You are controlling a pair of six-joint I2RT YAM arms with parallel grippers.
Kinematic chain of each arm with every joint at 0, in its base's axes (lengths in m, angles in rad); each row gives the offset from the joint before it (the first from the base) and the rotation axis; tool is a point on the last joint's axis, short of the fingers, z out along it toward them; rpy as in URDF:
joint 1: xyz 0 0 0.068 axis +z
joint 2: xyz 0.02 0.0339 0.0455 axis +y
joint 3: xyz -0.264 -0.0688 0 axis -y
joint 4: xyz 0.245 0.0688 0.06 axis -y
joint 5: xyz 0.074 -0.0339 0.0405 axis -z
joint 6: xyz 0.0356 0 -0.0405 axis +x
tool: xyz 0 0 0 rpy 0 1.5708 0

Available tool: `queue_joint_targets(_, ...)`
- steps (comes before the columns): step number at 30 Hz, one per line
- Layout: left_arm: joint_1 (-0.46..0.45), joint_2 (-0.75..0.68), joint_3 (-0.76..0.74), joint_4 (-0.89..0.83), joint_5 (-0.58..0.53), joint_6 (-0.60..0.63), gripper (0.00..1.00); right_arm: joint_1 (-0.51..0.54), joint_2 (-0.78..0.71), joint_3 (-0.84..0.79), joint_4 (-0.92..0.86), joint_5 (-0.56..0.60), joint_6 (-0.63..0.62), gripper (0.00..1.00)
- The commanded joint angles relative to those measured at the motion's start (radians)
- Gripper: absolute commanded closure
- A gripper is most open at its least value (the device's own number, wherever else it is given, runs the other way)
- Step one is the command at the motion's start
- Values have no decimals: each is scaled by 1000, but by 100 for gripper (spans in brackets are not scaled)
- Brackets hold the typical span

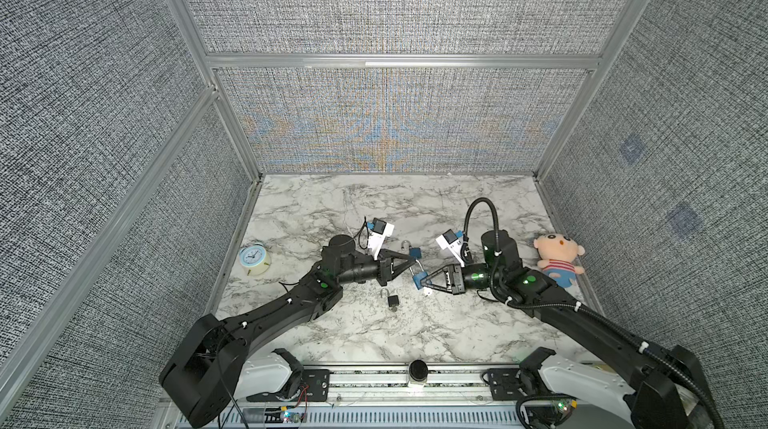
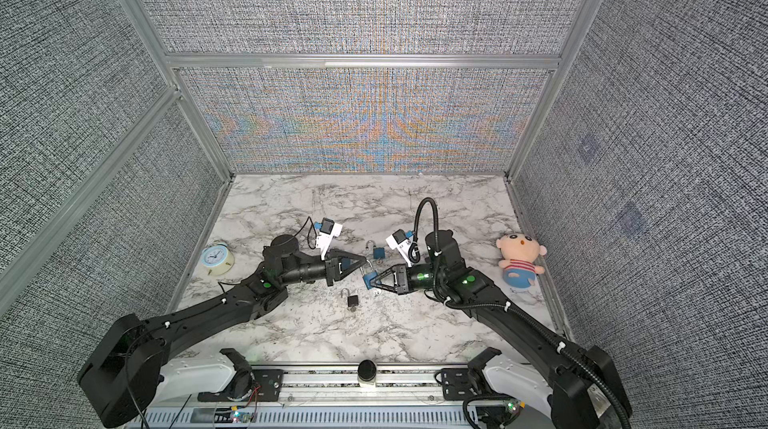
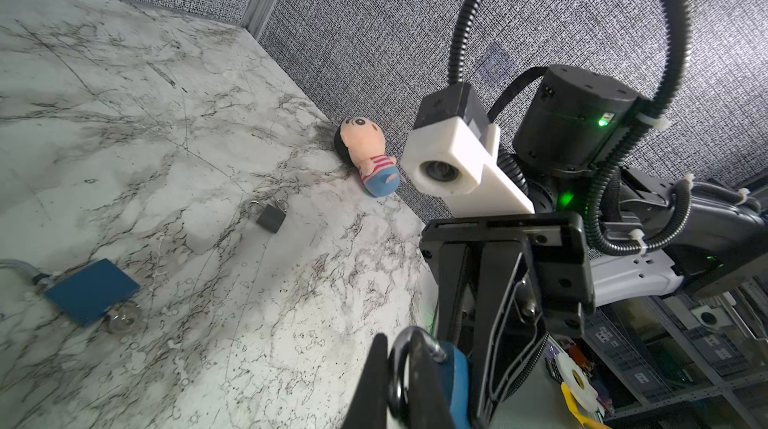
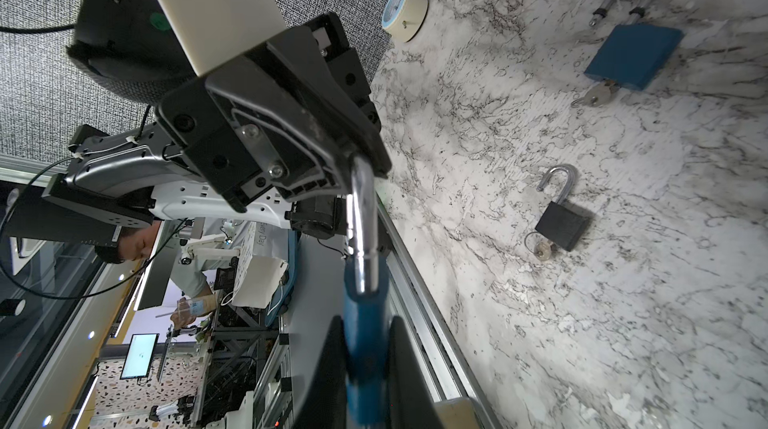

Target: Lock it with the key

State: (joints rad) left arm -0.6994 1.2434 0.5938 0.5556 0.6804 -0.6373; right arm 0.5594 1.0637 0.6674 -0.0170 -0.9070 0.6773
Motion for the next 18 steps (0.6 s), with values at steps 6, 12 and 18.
queue_joint_targets(6, 0, 3, -9, -46, -37, 40, 100, 4, -24, -13, 179, -82, 63, 100)
queue_joint_targets(12, 0, 2, -12, -40, -33, 33, 100, 4, -30, -18, 192, -77, 75, 100)
queue_joint_targets(18, -2, 3, -26, -16, -20, 13, 100, 9, -40, -27, 239, -52, 113, 100)
